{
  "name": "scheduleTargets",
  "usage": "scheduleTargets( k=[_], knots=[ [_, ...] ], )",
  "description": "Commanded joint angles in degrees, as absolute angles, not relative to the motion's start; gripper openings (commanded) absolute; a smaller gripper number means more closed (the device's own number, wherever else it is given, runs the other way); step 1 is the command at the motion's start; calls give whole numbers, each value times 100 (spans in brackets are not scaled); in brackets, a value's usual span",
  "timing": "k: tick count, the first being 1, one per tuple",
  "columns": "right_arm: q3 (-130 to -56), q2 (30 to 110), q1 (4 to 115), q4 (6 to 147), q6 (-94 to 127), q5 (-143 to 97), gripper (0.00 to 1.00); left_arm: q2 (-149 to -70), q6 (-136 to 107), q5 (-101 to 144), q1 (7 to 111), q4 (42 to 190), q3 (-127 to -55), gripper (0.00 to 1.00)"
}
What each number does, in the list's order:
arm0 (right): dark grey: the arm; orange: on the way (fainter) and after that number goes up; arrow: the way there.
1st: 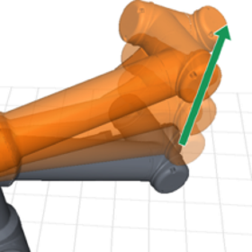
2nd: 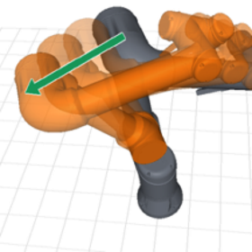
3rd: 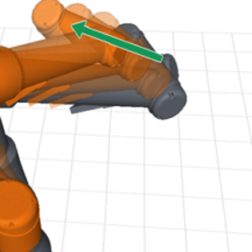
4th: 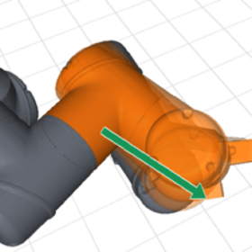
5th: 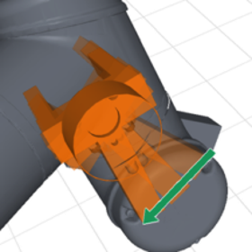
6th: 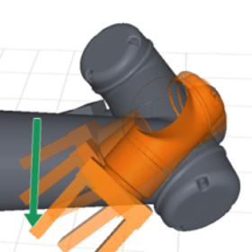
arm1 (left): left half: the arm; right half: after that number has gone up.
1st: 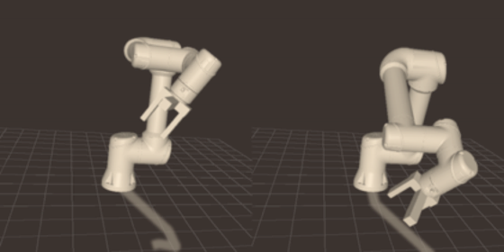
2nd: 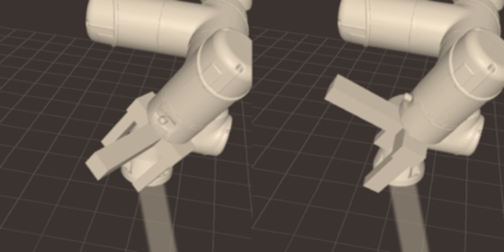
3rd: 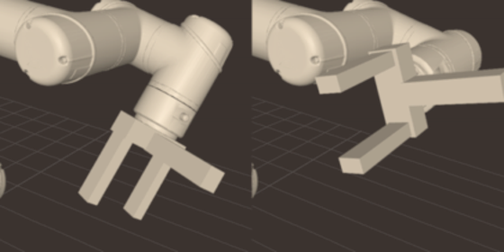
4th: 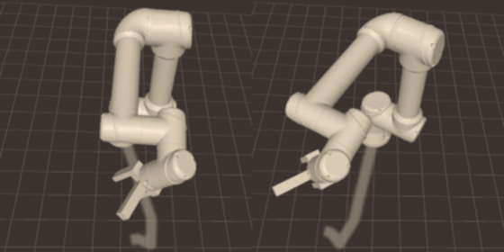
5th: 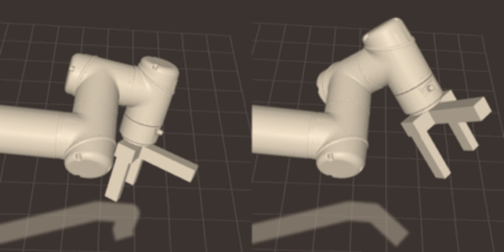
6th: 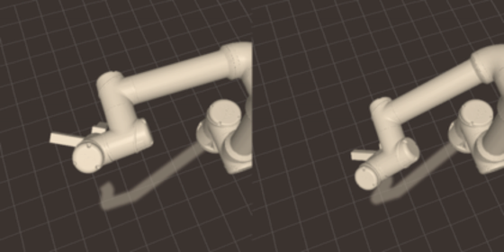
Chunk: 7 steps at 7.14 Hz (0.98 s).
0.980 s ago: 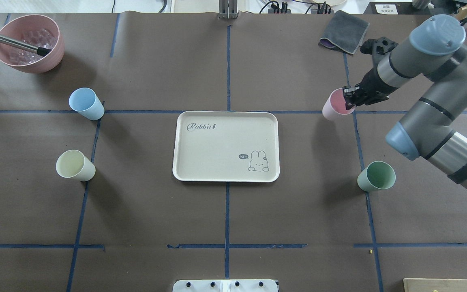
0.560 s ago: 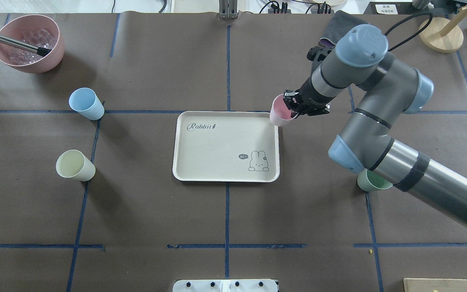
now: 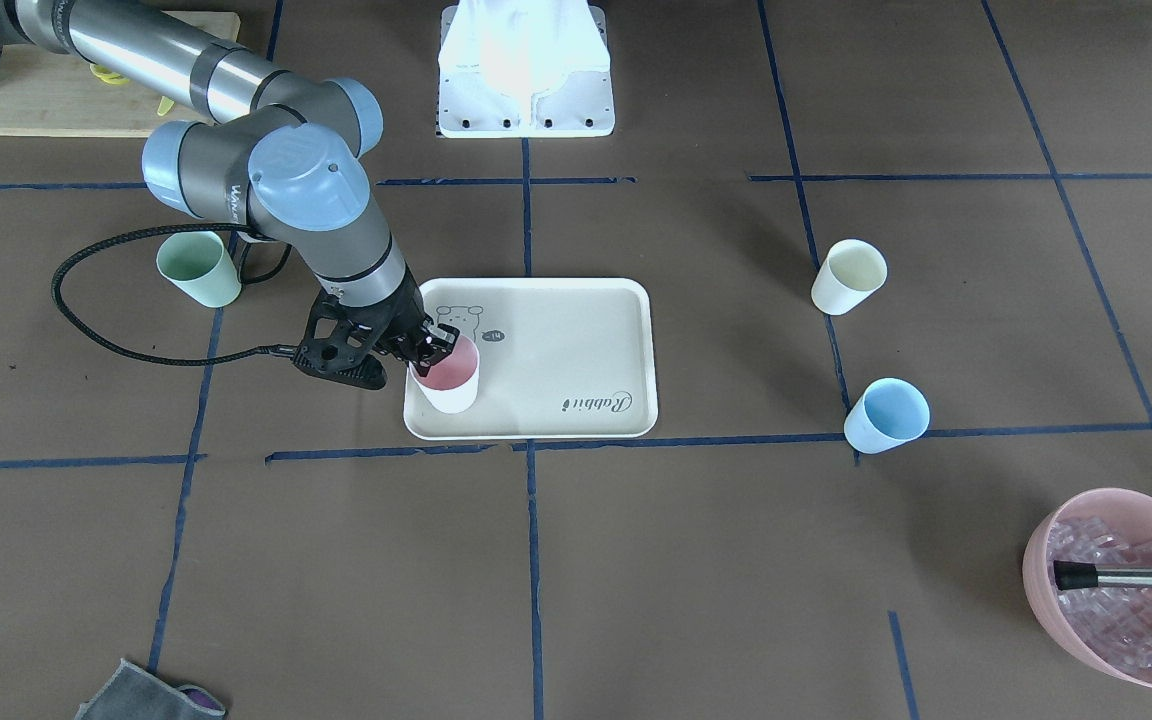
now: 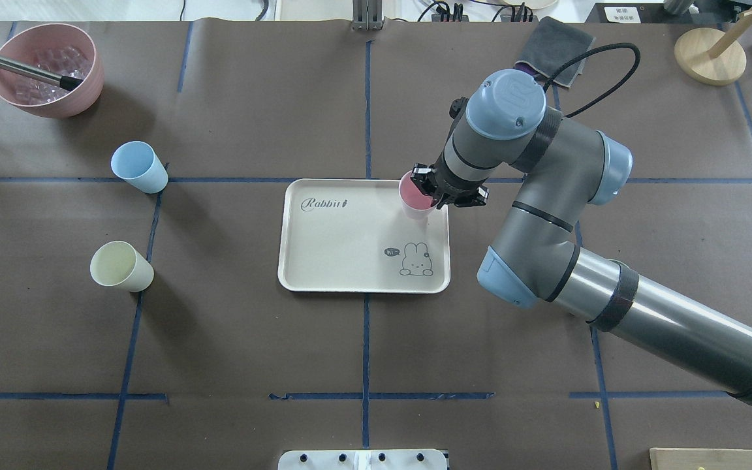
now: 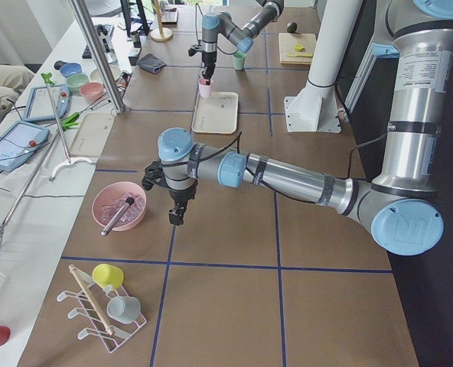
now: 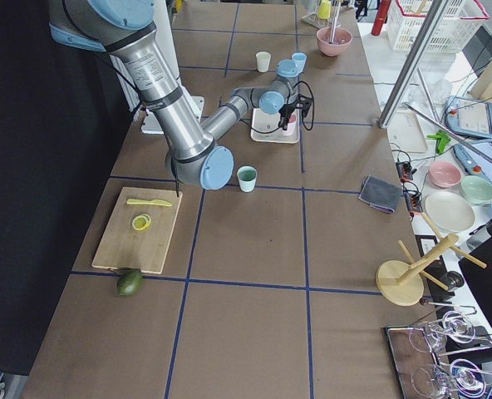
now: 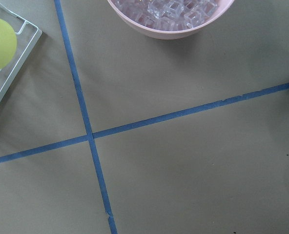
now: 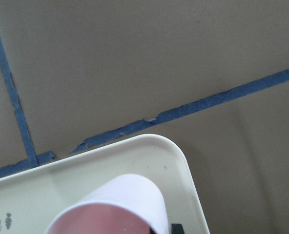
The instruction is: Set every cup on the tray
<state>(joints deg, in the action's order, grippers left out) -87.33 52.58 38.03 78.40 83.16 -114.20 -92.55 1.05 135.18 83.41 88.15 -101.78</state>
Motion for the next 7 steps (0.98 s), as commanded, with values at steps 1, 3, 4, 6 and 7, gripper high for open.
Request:
scheduleTargets(
  k=[1,3,4,6,7],
  knots=[
    [-8692,5239,3762,7857,8262,-11147,99,-9255,105,13518,8341,8824,-10178,100],
    [-8727,5256,4014,7875,8009,-11423,99,-9264,88,13518,8341,8859,-10152,100],
    [-8797,5447,4391,7884,7459,-11957,99,-9264,-17,13518,8341,8877,-10177,100],
    [-9156,6114,5094,7875,5897,-12583,99,-9255,-575,13518,8097,8877,-10440,100],
    [-9245,6491,5507,7875,5158,-12943,99,-9220,-1624,13500,7634,8877,-10833,100]
  ],
)
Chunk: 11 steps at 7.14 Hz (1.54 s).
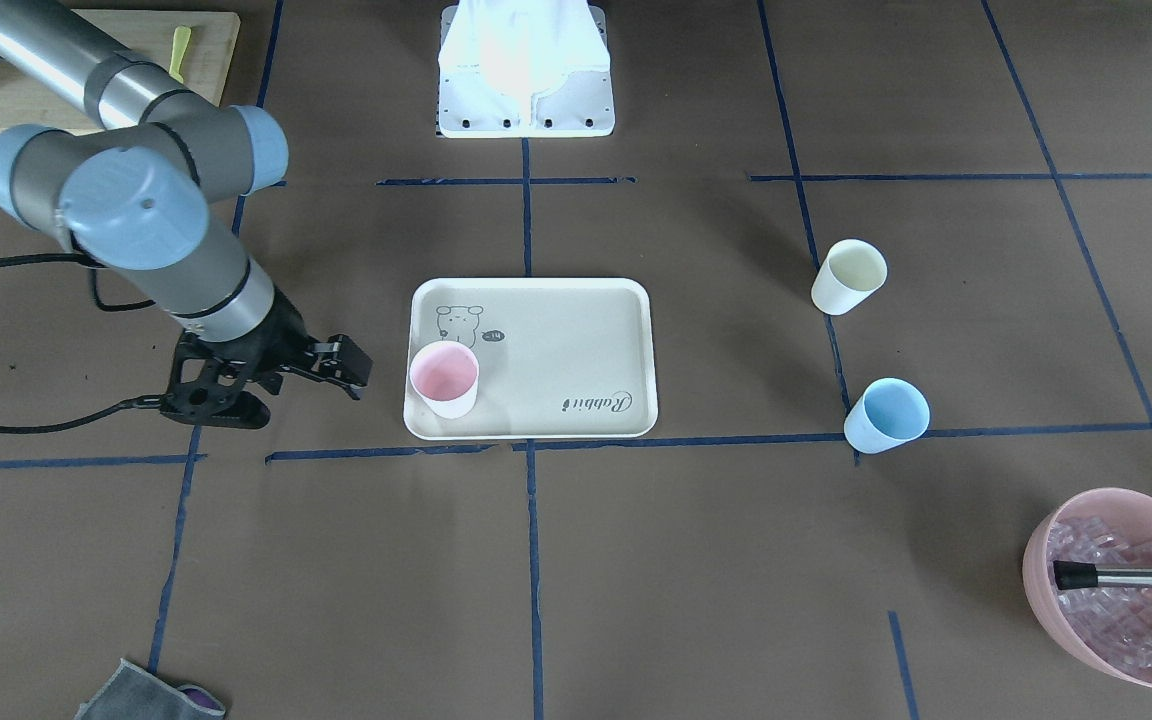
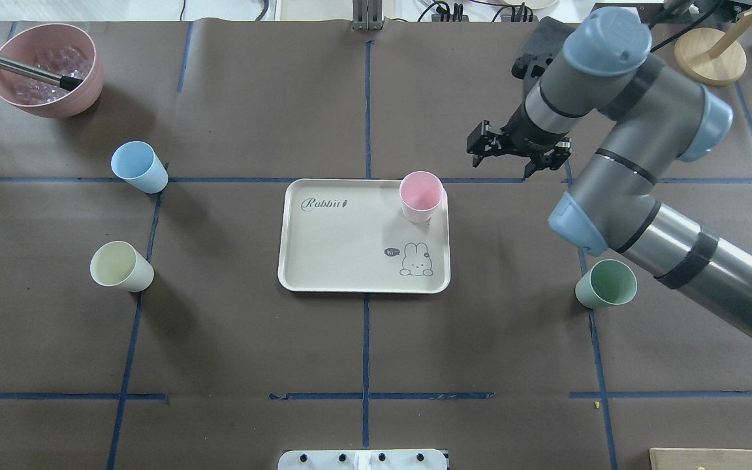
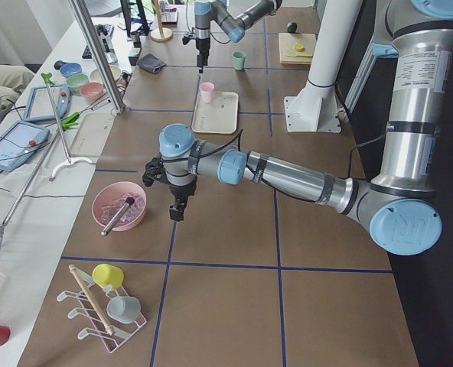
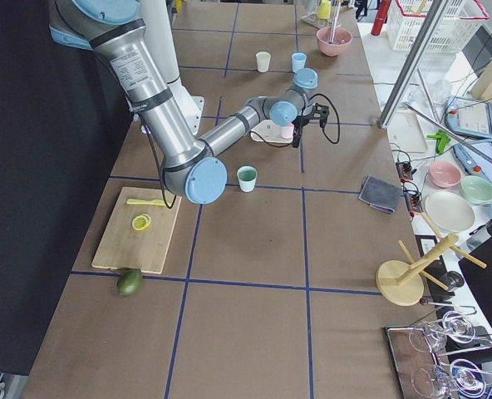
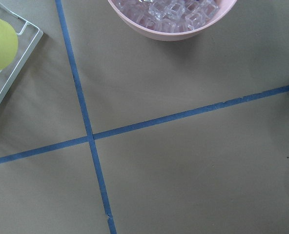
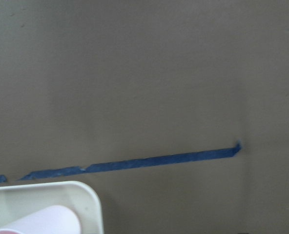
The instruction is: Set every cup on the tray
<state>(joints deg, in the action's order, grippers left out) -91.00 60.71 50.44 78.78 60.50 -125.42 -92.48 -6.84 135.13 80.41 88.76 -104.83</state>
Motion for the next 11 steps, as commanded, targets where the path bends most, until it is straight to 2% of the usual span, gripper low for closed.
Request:
scheduleTargets(
  k=[1,4,6,11],
  knots=[
    [-9229,6791,5894,7875,4393,-13164,99,-9211,-2618,13456,7124,8868,-11150,100],
    [-9202,7723,6747,7866,2046,-13367,99,-9019,-4792,12615,5735,9733,-11417,100],
    [-9202,7875,6820,7857,1837,-13421,99,-8763,-5777,12253,5179,10641,-11417,100],
    [-9193,7901,6820,7831,1837,-13412,99,-9087,-7013,11304,3991,10652,-11128,99]
  ],
)
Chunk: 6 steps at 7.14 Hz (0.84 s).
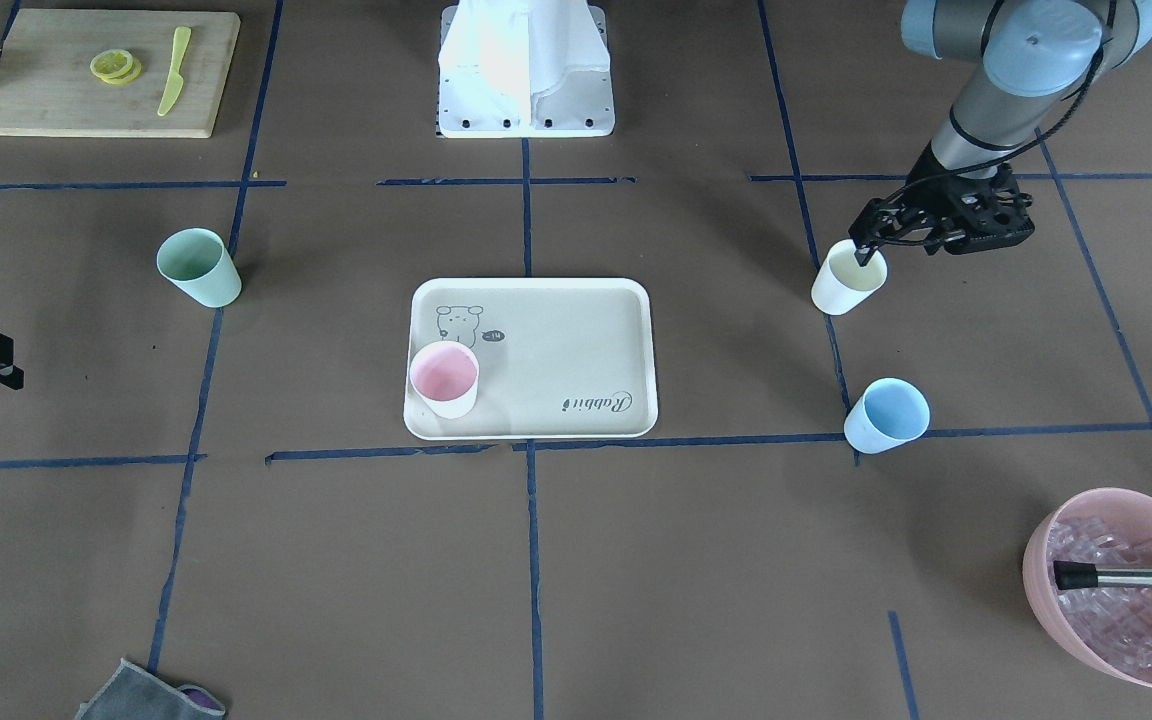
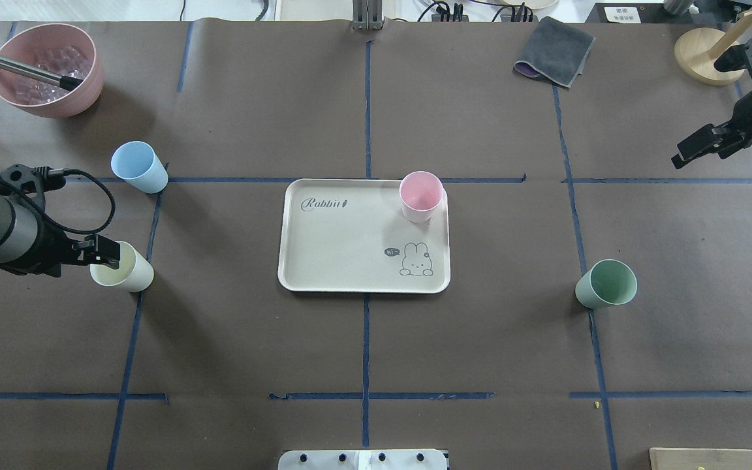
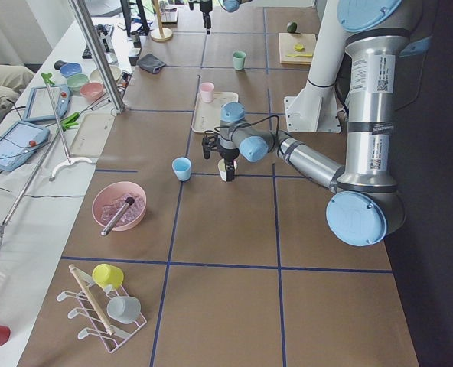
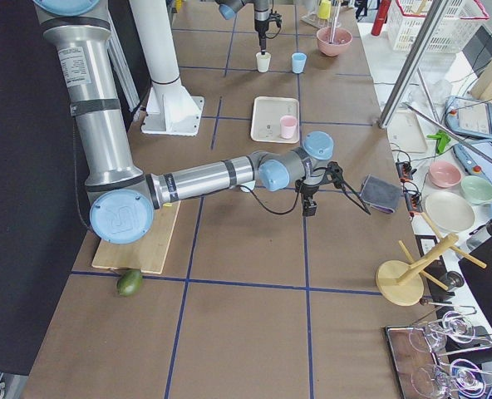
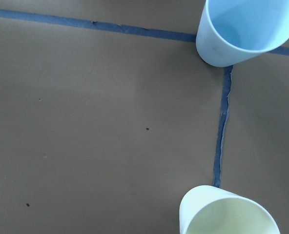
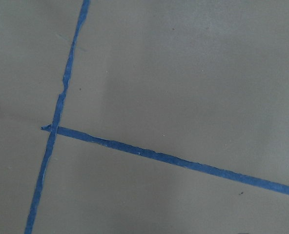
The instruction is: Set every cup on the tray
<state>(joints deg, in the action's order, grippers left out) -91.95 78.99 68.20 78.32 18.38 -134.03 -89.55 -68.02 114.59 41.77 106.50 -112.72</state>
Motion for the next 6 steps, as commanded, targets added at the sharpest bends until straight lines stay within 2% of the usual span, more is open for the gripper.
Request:
scheduleTargets(
  k=[1,2,3,4,6],
  knots=[
    [-9193,7901,6812,7831,1837,-13412,99,-9105,-7022,11294,3982,10652,-11014,95],
    [-9193,7901,6820,7831,1837,-13412,99,-9105,-7040,11303,3990,10661,-11004,68],
    [-9202,7901,6820,7831,1854,-13421,99,-9114,-7031,11311,3990,10661,-10934,34],
    [-9211,7901,6812,7822,1863,-13412,99,-9158,-7031,11312,3990,10661,-10890,10],
    [-9220,7910,6812,7814,1889,-13412,99,-9167,-7023,11355,3990,10661,-10933,0]
  ],
)
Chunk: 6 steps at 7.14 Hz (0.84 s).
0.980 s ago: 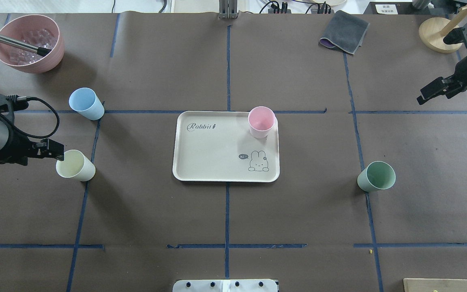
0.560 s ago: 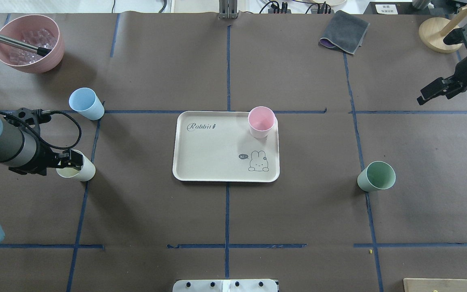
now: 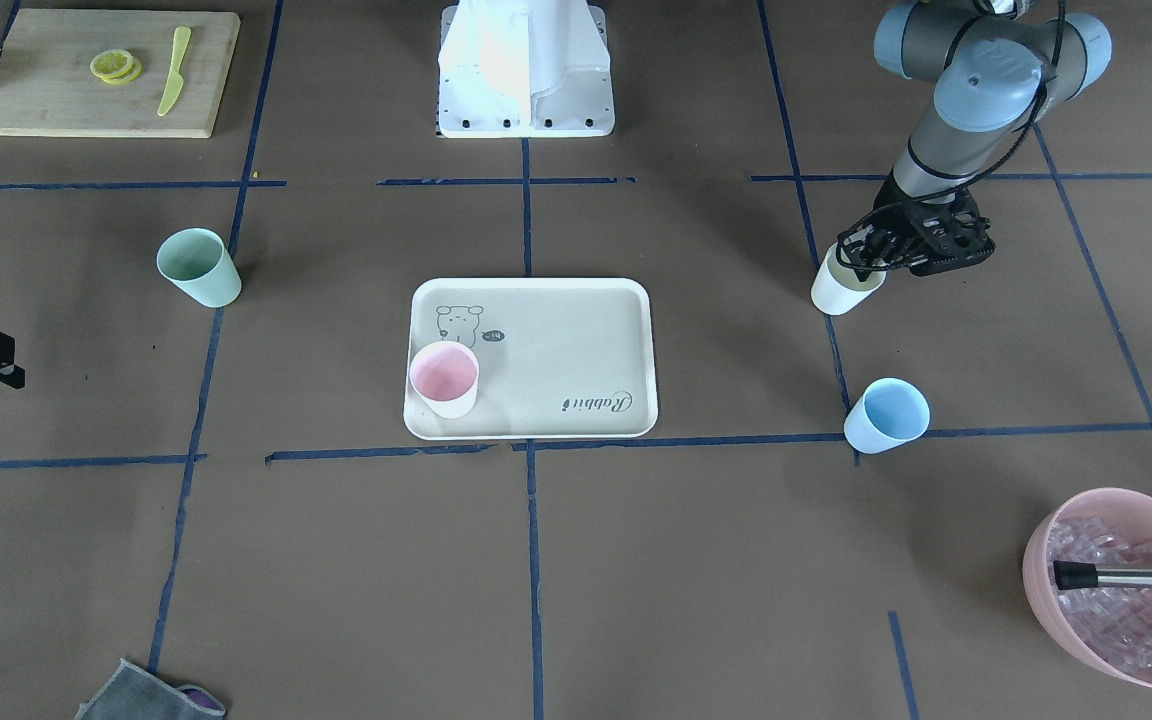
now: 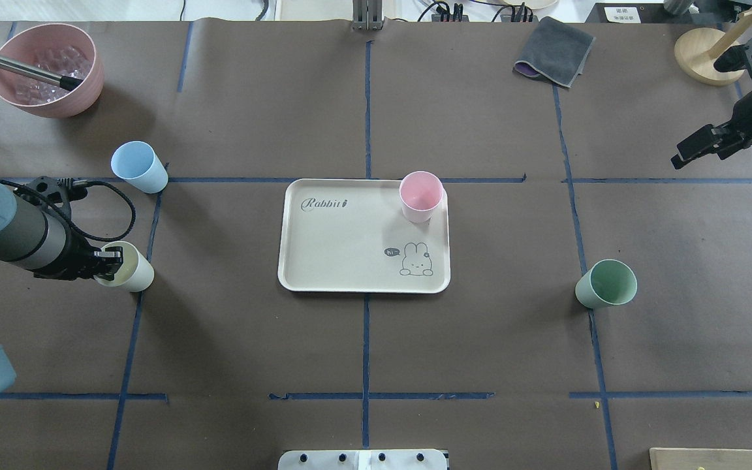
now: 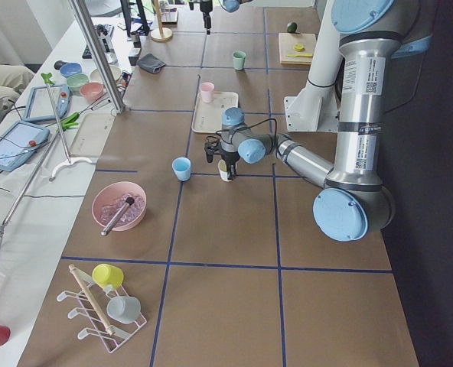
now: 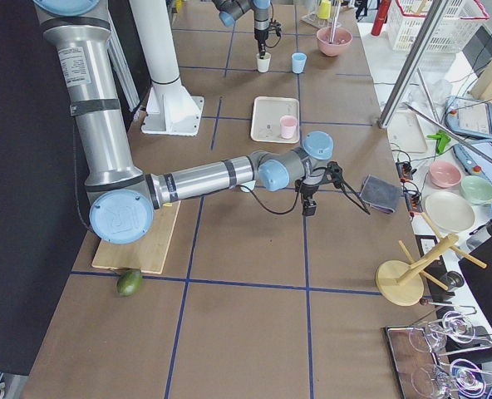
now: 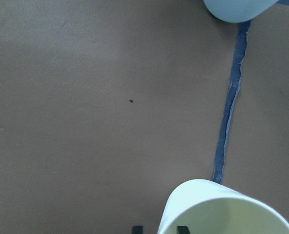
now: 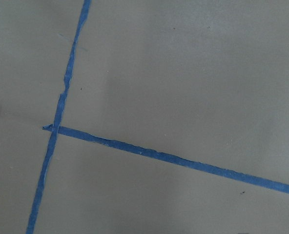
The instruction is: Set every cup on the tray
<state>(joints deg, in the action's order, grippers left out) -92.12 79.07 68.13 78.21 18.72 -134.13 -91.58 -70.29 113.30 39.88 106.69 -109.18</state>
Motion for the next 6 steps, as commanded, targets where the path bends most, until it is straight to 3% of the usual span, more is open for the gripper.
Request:
scheduleTargets(
  k=[1,3,5,6],
  knots=[
    [-9220,7910,6812,7805,1890,-13403,99,-9184,-7031,11355,3990,10652,-11055,0],
    [-9228,7910,6812,7805,1890,-13412,99,-9726,-7475,11355,4052,10425,-11215,0],
    [-9237,7919,6812,7805,1907,-13403,99,-11391,-8784,11338,3956,9104,-10918,0],
    [-9237,7928,6812,7805,1907,-13395,99,-11834,-9276,11303,3642,8888,-10725,0]
  ],
)
